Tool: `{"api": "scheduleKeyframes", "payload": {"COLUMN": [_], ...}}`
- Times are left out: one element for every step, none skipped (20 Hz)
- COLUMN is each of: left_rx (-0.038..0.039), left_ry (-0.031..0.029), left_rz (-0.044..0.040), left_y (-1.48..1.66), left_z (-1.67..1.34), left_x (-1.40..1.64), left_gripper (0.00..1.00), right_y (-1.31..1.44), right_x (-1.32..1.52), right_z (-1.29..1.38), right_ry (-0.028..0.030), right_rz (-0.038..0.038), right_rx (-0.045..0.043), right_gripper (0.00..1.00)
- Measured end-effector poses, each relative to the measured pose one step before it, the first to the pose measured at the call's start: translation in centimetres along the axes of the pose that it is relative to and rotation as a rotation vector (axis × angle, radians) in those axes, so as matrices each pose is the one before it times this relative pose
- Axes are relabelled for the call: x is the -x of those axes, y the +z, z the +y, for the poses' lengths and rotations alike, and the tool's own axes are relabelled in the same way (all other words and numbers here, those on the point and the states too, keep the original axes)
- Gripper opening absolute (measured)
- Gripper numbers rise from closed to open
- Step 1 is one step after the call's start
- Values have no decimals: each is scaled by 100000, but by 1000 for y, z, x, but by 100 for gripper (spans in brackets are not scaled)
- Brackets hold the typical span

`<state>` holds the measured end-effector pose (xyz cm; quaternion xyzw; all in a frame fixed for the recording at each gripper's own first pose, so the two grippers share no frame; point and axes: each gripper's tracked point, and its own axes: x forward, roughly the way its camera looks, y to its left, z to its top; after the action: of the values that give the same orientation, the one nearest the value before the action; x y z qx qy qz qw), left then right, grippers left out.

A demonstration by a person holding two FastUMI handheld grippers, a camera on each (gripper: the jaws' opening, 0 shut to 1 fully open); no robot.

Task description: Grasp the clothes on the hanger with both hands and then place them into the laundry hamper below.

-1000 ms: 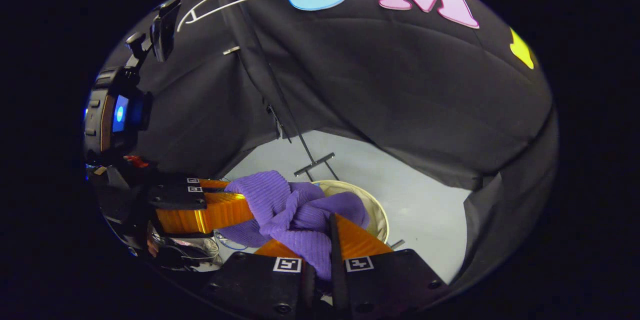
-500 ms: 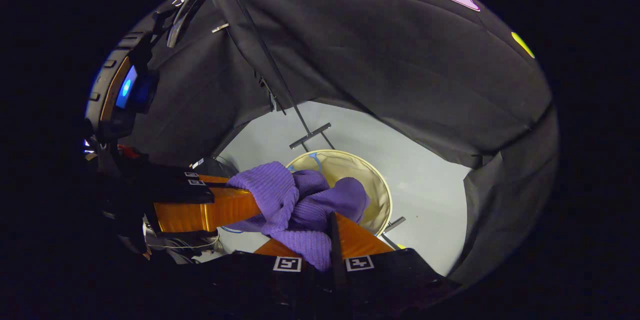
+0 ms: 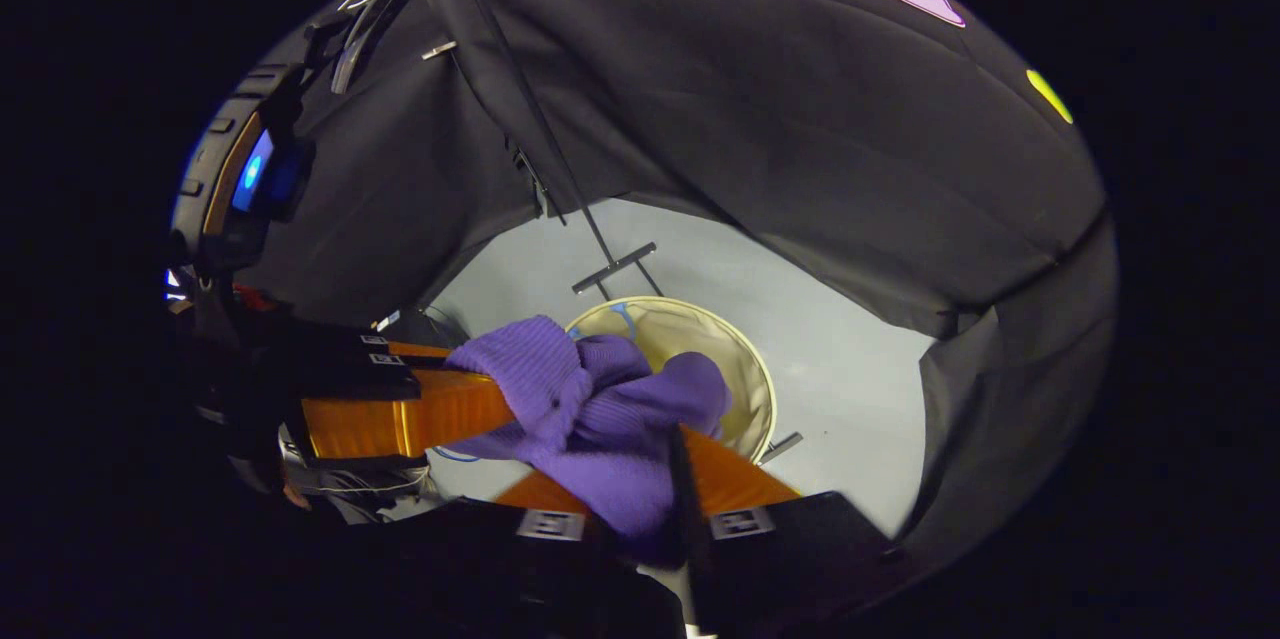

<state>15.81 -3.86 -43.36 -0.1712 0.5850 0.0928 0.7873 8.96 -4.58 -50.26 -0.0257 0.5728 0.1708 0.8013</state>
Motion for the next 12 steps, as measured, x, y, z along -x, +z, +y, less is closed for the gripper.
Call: {"api": "scheduleKeyframes", "payload": {"left_rx": [-1073,-813,138,1990,1795,474,-515,-1016,-1280,-736,96,519], "left_ry": [2227,2327,855,-2003,-1535,-651,-16,275,741,209,-43,-293], "left_rz": [63,-694,-643,-864,-588,-754,-836,-295,58,291,-102,-325], "left_y": [-408,147,-74,601,331,430,361,121,-211,-86,-252,72], "left_z": [442,854,262,-355,-255,-107,-64,-41,131,3,30,-56], "left_x": [-766,278,-531,-244,531,207,64,16,-37,-46,-79,157], "left_gripper": [43,62,80,99,96,95,92,95,95,96,95,96], "right_y": [40,365,108,41,-125,81,96,24,-7,35,108,146], "right_x": [-437,182,240,217,-508,169,-3,101,-151,242,25,275], "right_z": [-762,-802,-383,180,-165,-271,-53,10,-1,56,-2,26], "right_ry": [-1396,-1567,-360,636,147,-412,-347,-119,199,103,195,320], "right_rz": [-1009,-1139,-458,2,-76,-262,-89,-314,-206,82,-322,-378], "right_rx": [304,-137,-1912,-2419,-1826,-341,689,820,869,694,277,-177], "right_gripper": [60,83,88,91,100,99,99,99,99,99,98,98]}}
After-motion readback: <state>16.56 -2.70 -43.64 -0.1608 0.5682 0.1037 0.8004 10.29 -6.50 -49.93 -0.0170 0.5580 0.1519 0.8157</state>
